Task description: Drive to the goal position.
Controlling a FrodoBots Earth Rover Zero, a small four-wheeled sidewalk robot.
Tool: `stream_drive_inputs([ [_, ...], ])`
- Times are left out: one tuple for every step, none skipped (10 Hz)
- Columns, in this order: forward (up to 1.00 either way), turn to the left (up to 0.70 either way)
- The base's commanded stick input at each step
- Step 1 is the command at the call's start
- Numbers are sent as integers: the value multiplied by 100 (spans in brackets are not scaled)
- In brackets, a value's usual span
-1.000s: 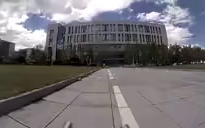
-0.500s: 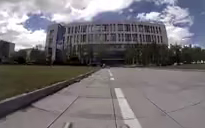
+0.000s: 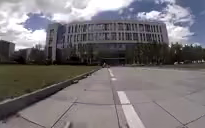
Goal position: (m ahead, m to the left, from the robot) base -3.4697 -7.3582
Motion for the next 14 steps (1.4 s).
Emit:
stream_drive_inputs([
  [70, 0],
  [70, 0],
  [70, 0],
  [70, 0],
  [70, 0],
  [70, 0],
  [70, 0],
  [70, 0],
  [70, 0],
  [70, 0],
  [70, 0],
  [70, 0],
  [70, 0],
  [70, -1],
])
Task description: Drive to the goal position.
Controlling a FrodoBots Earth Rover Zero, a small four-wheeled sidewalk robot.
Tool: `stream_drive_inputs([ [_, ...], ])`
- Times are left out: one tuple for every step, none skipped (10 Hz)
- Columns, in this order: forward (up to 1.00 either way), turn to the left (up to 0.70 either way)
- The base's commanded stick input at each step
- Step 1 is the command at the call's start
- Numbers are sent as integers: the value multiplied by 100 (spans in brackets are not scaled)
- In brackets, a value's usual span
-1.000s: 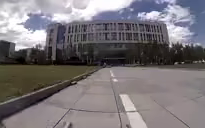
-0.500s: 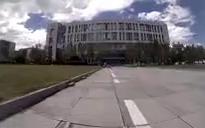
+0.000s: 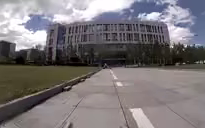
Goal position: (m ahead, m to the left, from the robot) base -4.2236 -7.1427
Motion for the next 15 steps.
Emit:
stream_drive_inputs([
  [70, -15],
  [70, -13],
  [70, -2],
  [70, 0],
  [70, 0],
  [70, 0],
  [70, 0],
  [70, 0],
  [70, 0],
  [70, 0],
  [70, 0],
  [70, 0],
  [70, 0],
  [70, 0],
  [70, 0],
])
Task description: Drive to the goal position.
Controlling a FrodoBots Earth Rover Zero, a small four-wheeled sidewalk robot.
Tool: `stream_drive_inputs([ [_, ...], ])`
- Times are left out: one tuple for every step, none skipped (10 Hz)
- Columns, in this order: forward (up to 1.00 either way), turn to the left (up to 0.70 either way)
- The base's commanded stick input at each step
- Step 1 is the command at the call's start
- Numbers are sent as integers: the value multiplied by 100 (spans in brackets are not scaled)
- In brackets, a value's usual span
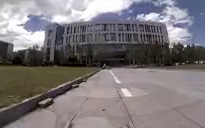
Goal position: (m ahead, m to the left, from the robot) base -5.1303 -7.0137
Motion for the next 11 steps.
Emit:
stream_drive_inputs([
  [70, 0],
  [70, 0],
  [70, 0],
  [70, 0],
  [70, 0],
  [70, 0],
  [70, 0],
  [70, -7],
  [70, -25],
  [70, -32],
  [70, -6],
])
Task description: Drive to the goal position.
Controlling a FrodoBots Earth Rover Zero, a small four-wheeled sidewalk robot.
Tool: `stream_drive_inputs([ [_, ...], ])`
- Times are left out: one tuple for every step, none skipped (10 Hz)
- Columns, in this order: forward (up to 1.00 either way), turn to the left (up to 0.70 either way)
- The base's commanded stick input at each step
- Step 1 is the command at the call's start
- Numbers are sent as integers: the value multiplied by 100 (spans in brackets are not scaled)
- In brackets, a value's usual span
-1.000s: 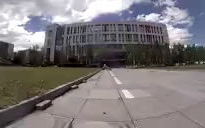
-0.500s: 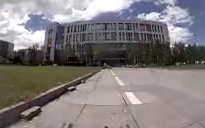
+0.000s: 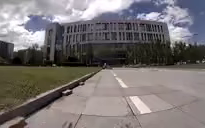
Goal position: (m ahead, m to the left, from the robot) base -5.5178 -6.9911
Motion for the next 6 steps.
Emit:
stream_drive_inputs([
  [70, -1],
  [70, 0],
  [70, 0],
  [70, 0],
  [70, 0],
  [70, 0],
])
